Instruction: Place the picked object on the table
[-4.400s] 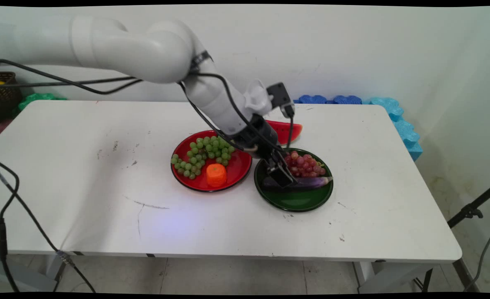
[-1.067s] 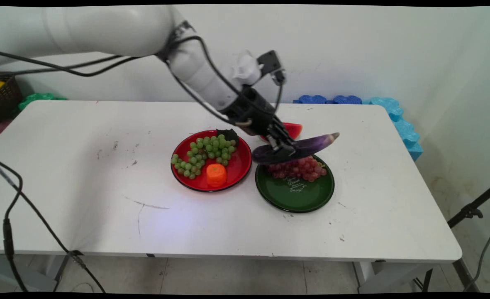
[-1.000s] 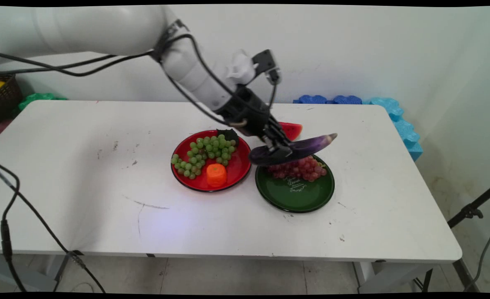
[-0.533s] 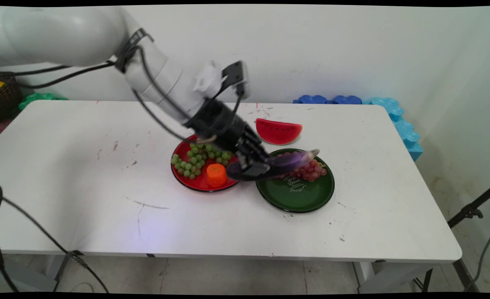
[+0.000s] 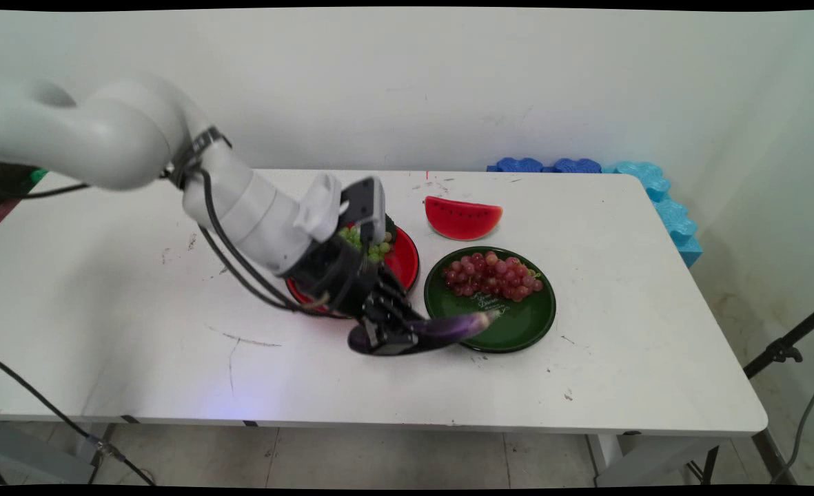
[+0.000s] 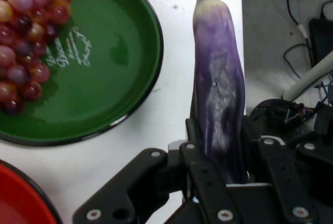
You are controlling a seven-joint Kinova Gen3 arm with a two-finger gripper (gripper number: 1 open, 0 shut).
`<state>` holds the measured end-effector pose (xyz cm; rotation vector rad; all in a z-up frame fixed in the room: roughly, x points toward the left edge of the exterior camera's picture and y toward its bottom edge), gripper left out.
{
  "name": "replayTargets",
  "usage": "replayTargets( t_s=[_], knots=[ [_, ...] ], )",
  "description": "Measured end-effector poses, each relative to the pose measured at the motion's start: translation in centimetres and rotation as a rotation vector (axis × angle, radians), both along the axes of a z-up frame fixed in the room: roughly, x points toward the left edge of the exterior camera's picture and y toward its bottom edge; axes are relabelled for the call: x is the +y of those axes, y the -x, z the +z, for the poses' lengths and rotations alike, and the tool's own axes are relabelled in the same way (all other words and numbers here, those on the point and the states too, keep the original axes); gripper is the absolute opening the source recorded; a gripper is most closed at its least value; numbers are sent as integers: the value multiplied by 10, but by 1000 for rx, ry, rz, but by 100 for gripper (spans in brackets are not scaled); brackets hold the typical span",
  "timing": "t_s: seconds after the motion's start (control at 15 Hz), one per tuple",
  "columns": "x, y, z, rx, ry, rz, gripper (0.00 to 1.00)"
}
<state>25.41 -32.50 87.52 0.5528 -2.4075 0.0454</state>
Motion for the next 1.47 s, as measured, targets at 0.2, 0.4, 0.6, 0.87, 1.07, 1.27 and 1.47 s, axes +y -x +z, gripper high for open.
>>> replayTargets(
  t_s=[0.2, 0.4, 0.6, 0.87, 1.07, 1.27, 1.47],
  knots=[
    [7, 4, -23, -7, -6, 9, 0],
    [10, 9, -42, -14, -13, 24, 0],
    [12, 14, -56, -18, -20, 39, 0],
    [13, 18, -69, -25, -25, 54, 0],
    [14, 20, -75, -27, -26, 58, 0],
    [14, 22, -80, -27, -27, 61, 0],
    [14, 23, -82, -23, -23, 63, 100]
  ],
)
